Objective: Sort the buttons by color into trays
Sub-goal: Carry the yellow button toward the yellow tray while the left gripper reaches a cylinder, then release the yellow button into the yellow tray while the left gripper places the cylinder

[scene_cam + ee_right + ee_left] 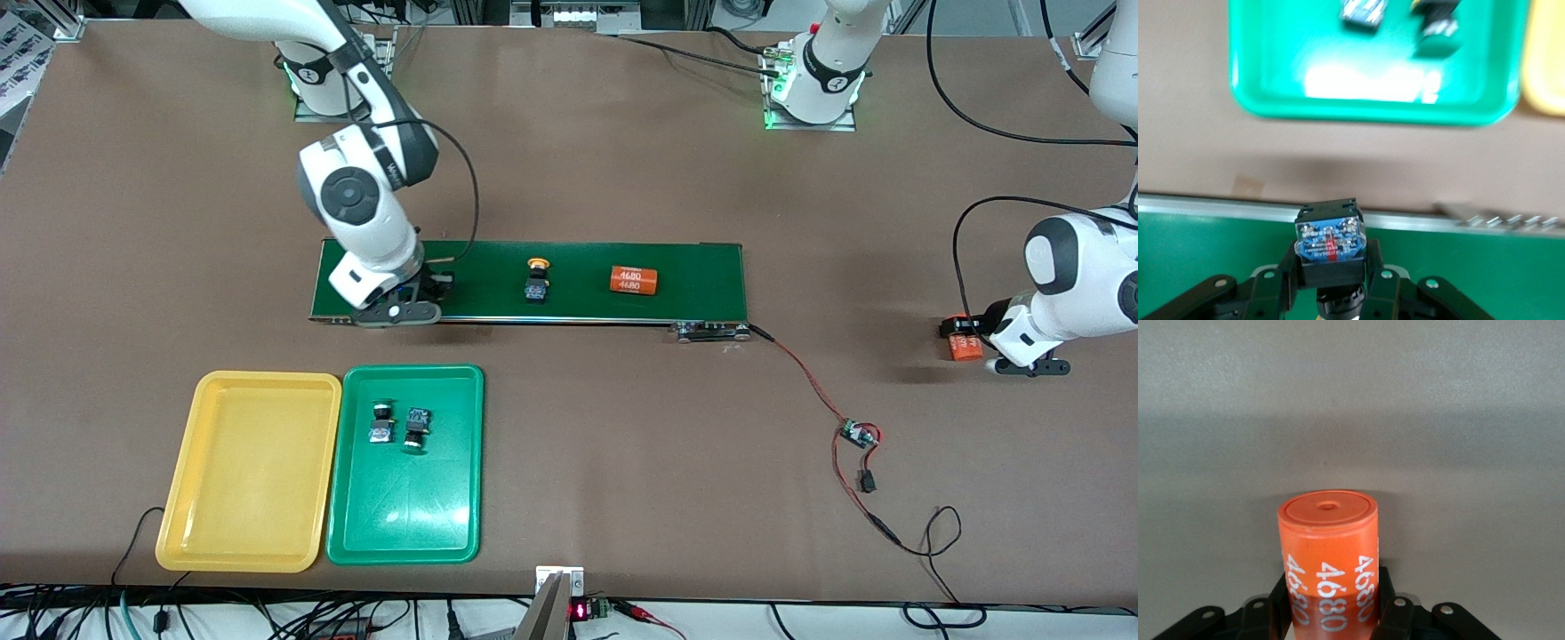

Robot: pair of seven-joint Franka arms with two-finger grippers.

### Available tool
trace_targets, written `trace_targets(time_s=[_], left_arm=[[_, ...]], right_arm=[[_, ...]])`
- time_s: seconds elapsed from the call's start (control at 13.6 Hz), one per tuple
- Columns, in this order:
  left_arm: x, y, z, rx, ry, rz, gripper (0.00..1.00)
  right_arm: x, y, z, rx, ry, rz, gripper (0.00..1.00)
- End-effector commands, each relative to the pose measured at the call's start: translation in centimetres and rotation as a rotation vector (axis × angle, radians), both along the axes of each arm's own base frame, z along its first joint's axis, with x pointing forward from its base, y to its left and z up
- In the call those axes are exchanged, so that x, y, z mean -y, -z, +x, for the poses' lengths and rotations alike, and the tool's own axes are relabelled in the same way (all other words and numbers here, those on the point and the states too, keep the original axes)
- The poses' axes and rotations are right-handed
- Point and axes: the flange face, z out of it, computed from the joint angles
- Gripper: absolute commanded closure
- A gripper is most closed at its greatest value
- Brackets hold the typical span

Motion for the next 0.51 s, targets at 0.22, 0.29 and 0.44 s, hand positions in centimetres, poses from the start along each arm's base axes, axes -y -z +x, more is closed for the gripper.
trace_targets(time_s=[0.22,0.29,0.44], left_arm=[[7.6,-10.3,1.9,-0.048,0.318,0.028,1.0],[11.4,-12.5,2.3,-0.057,0.395,0.041,1.0],[21.0,-15.0,2.2,-0.085,0.573,0.069,1.0]], right_arm=[[11.4,-0.2,9.8,-0.006,-0.117,-0.048,0.9],[13.2,0.5,11.1,-0.005,-0.127,-0.061,0.9],[16.3,2.1,12.8,-0.012,-0.152,-0.089,0.89]])
